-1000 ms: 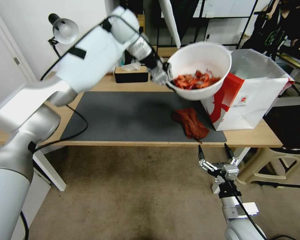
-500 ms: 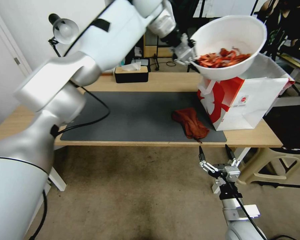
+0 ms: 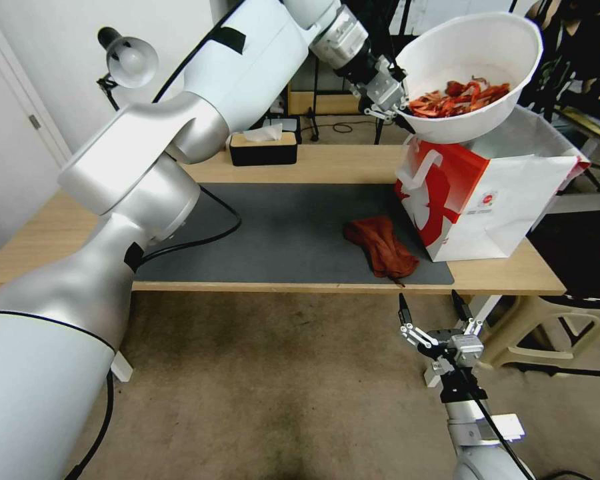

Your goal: Sweep shrimp from table into container with towel, then put container into takeout bag.

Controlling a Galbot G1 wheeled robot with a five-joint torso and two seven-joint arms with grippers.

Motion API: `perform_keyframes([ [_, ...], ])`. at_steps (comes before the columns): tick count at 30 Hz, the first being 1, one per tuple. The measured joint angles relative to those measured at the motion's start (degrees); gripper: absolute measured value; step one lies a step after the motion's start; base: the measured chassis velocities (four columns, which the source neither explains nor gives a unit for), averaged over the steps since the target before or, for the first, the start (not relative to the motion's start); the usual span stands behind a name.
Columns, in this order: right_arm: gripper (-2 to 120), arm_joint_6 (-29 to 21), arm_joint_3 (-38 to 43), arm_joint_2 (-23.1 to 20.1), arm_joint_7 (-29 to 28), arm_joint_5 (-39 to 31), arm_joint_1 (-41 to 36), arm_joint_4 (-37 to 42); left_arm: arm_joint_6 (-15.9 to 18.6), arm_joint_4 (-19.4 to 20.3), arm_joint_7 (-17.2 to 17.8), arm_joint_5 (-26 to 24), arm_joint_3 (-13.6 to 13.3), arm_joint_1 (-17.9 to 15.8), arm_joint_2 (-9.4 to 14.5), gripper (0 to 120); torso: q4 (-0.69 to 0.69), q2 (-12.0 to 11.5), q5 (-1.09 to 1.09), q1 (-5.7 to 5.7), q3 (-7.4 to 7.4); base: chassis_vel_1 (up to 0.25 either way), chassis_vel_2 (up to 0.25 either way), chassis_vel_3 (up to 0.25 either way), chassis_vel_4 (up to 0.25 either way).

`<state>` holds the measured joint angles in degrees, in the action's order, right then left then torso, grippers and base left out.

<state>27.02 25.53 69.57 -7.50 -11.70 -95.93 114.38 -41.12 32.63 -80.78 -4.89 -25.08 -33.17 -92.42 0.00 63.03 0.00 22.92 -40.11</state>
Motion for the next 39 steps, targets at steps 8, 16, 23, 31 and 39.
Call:
perform_keyframes([
  [8, 100, -0.02, -0.04, 0.38, 0.01, 0.4, -0.38, 0.27, -0.05, -0.22, 5.42, -1.86, -2.15, 0.48, 0.13, 0, 0.0, 0.0, 0.0, 0.0, 0.0, 0.0, 0.0, 0.0, 0.0],
  [16, 100, 0.01, 0.2, 0.72, 0.0, 0.68, -1.34, 0.89, 0.06, -0.4, 8.61, -3.46, -3.48, 0.89, 0.2, 0, 0.0, 0.0, 0.01, 0.0, 0.0, 0.0, 0.0, 0.0, 0.0],
  [23, 100, 0.09, 0.3, 1.34, -0.04, 1.21, -1.92, 1.43, 0.08, -0.94, 10.32, -3.95, -4.43, 1.48, 0.25, 0, 0.01, 0.0, 0.0, 0.0, 0.0, 0.0, 0.0, 0.0, 0.0],
  [31, 100, 0.08, -0.43, 1.87, -0.04, 2.37, -1.88, 1.22, 0.3, -0.4, 13.36, -5.64, -6.42, 1.52, 0.26, 0, 0.0, 0.0, 0.0, 0.0, 0.0, 0.0, 0.0, 0.0, 0.0],
  [39, 100, -0.01, -0.67, 2.07, -0.04, 2.68, -1.42, 0.54, -0.09, 0.71, 14.53, -6.09, -6.65, 2.33, 0.28, 0, 0.0, 0.0, 0.0, 0.0, 0.0, 0.0, 0.0, 0.0, 0.0],
])
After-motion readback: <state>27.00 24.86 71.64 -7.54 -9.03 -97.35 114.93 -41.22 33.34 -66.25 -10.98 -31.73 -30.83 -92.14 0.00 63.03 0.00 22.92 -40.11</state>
